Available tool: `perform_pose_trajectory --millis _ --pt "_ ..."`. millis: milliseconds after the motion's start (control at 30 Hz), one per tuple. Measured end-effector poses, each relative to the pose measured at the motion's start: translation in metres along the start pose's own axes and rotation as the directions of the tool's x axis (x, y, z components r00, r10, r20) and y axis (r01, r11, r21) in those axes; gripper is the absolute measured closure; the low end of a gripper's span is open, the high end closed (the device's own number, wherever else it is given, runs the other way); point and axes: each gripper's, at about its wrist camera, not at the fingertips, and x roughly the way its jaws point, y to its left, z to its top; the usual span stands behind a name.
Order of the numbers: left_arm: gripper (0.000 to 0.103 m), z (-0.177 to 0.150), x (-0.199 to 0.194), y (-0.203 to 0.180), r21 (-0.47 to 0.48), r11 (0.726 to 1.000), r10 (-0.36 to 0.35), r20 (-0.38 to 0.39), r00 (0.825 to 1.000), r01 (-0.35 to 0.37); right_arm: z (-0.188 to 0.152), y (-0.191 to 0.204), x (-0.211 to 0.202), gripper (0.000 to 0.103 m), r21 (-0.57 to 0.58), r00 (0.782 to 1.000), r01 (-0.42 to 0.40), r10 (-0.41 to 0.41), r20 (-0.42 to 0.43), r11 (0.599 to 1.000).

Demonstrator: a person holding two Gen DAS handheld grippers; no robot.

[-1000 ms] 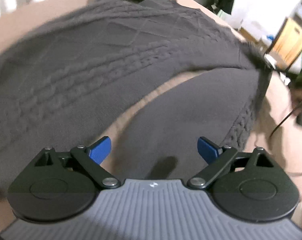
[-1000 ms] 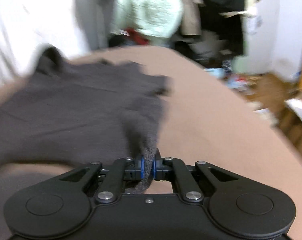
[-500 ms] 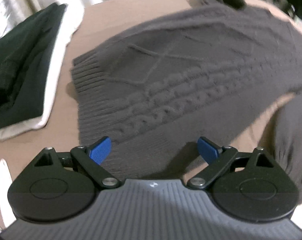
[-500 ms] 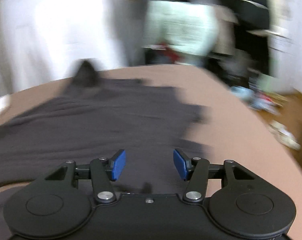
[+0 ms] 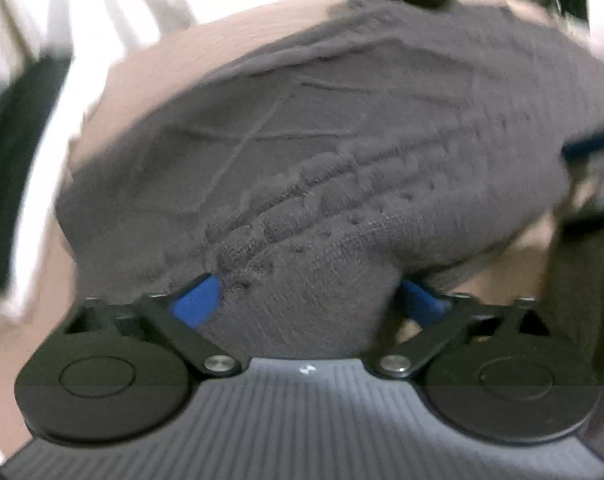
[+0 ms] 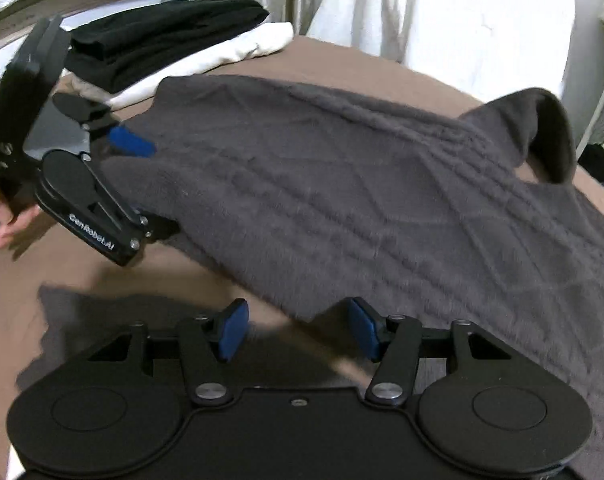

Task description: Fold clothes

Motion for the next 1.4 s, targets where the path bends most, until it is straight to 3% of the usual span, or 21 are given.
perform_pose_trajectory --millis 33,67,133,200,300,333,367,467,567,633,667,733,800,833,900,967,1033,1133,1200,1267,1400 --pt "0.067 0.001 -0.014 0.007 -0.046 0.999 -0.028 0.027 0.999 0.029 0.001 0.003 0.002 0.039 -0.010 1.000 0.014 -0.014 0.005 1.000" --pt "0.095 0.003 -0.029 0.014 -0.090 0.994 -0.055 0.054 0.997 0.060 0.001 0.007 0.004 0.034 -0.038 0.999 0.039 -0.039 0.002 0.999" --pt "0.096 0.006 -0.058 0.027 -0.176 0.977 -0.105 0.113 0.988 0.124 0.000 0.014 0.009 0.026 -0.117 0.993 0.115 -0.118 -0.012 0.986" --pt "0.099 0.009 -0.087 0.041 -0.257 0.948 -0.148 0.176 0.973 0.191 -0.001 0.024 0.012 0.028 -0.231 0.973 0.224 -0.229 0.006 0.947" --pt "0.099 0.005 -0.117 0.049 -0.322 0.902 -0.223 0.221 0.949 0.287 0.001 0.018 -0.013 0.059 -0.217 0.982 0.183 -0.168 0.084 0.959" --pt "0.099 -0.001 -0.116 0.047 -0.330 0.892 -0.254 0.200 0.946 0.309 0.002 0.013 -0.020 0.075 -0.176 0.989 0.138 -0.127 0.073 0.975" --pt "0.099 -0.009 -0.106 0.043 -0.346 0.885 -0.278 0.146 0.949 0.312 0.000 0.010 -0.021 0.080 -0.166 0.993 0.111 -0.104 0.050 0.980" --pt "0.098 -0.035 -0.060 0.037 -0.378 0.901 -0.263 -0.089 0.961 0.212 -0.007 0.002 -0.023 0.081 -0.130 0.999 0.033 -0.035 -0.017 0.991" --pt "0.093 -0.039 -0.052 0.050 -0.415 0.885 -0.284 -0.128 0.950 0.209 -0.014 -0.007 -0.024 0.081 -0.089 0.996 -0.044 0.037 -0.082 0.995" --pt "0.092 -0.033 -0.068 0.059 -0.413 0.887 -0.254 -0.064 0.965 0.206 -0.019 -0.012 -0.026 0.081 -0.059 0.989 -0.094 0.086 -0.123 0.994" --pt "0.087 -0.028 -0.080 0.063 -0.398 0.898 -0.214 -0.018 0.977 0.189 -0.021 -0.015 -0.026 0.081 -0.043 0.983 -0.118 0.111 -0.143 0.992" --pt "0.079 -0.014 -0.110 0.072 -0.345 0.937 -0.037 0.066 0.997 0.057 -0.024 -0.014 -0.026 0.081 -0.050 0.977 -0.141 0.131 -0.168 0.989" --pt "0.057 0.005 -0.131 0.090 -0.357 0.932 0.104 0.117 0.988 -0.055 -0.025 -0.010 -0.028 0.080 -0.090 0.973 -0.148 0.130 -0.189 0.985" --pt "0.052 0.016 -0.139 0.102 -0.381 0.921 0.142 0.137 0.980 -0.081 -0.023 -0.010 -0.028 0.080 -0.100 0.970 -0.158 0.135 -0.204 0.982" --pt "0.042 0.039 -0.123 0.128 -0.418 0.906 0.119 0.102 0.988 -0.066 -0.013 -0.017 -0.028 0.074 -0.067 0.951 -0.221 0.200 -0.237 0.973" --pt "0.042 0.061 -0.095 0.147 -0.430 0.900 0.092 0.031 0.995 -0.069 -0.001 -0.024 -0.029 0.058 -0.028 0.927 -0.287 0.270 -0.262 0.958" --pt "0.041 0.073 -0.047 0.153 -0.369 0.921 0.107 -0.066 0.992 -0.124 0.013 -0.033 -0.034 0.060 0.002 0.907 -0.344 0.333 -0.257 0.939" --pt "0.033 0.072 0.030 0.165 -0.364 0.913 0.098 -0.243 0.965 -0.184 0.041 -0.050 -0.047 0.058 0.036 0.899 -0.397 0.397 -0.186 0.917" --pt "0.030 0.061 0.065 0.175 -0.436 0.870 0.075 -0.342 0.937 -0.229 0.067 -0.061 -0.057 0.055 0.022 0.903 -0.398 0.396 -0.167 0.917" --pt "0.022 0.059 0.079 0.179 -0.495 0.838 0.071 -0.322 0.944 -0.232 0.100 -0.073 -0.066 0.046 -0.034 0.918 -0.351 0.337 -0.208 0.936" --pt "0.014 0.072 0.092 0.183 -0.523 0.833 0.075 -0.218 0.973 -0.181 0.166 -0.107 -0.065 0.035 -0.051 0.927 -0.259 0.233 -0.295 0.965"
